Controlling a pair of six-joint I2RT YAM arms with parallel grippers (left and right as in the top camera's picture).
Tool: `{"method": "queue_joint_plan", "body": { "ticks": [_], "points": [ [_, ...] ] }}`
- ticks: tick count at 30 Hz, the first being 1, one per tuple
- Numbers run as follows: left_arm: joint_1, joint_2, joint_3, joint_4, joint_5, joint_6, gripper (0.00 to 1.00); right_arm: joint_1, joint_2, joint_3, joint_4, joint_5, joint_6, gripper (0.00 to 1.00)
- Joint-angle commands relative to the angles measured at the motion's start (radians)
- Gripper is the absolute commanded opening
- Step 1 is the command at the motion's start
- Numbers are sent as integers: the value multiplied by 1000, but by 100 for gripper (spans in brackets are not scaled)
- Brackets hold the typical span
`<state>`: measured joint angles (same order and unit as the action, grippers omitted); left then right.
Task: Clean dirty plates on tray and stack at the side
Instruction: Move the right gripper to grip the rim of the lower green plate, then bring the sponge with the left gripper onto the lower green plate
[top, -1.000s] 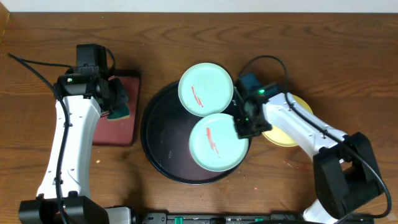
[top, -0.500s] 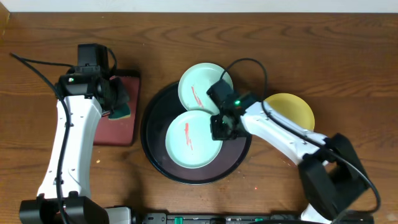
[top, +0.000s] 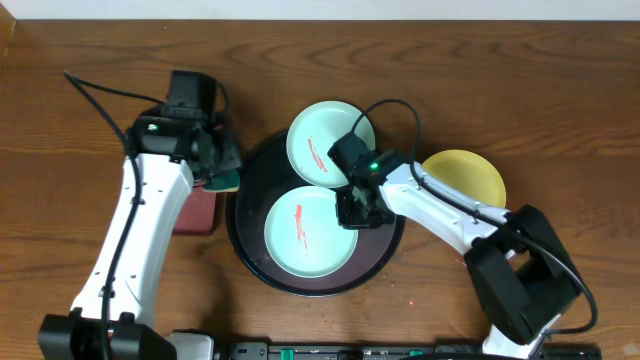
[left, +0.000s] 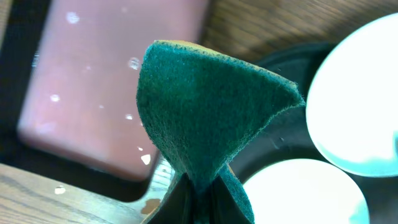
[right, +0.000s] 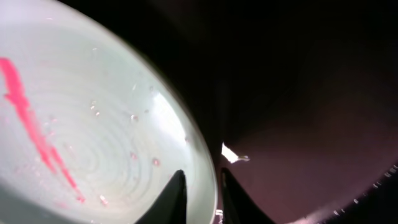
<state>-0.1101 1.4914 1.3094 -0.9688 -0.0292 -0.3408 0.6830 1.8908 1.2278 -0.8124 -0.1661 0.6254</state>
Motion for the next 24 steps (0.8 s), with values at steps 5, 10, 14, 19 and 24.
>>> {"method": "queue_joint_plan", "body": {
  "ticks": [5,10,14,19,24],
  "points": [
    [-48,4,-8,-6,11,-27,8,-21,50,13,5,-38,9,1],
    [-49,5,-30,-6,125,-27,7,-24,62,13,9,-49,9,1],
    [-57,5,-89,10,224,-26,8,-27,63,13,12,-52,9,1],
    [-132,5,-208,90,292,-24,7,-29,63,13,12,-57,9,1],
    [-210,5,-301,182,264,-76,7,-29,63,13,11,-61,9,1]
  ]
}}
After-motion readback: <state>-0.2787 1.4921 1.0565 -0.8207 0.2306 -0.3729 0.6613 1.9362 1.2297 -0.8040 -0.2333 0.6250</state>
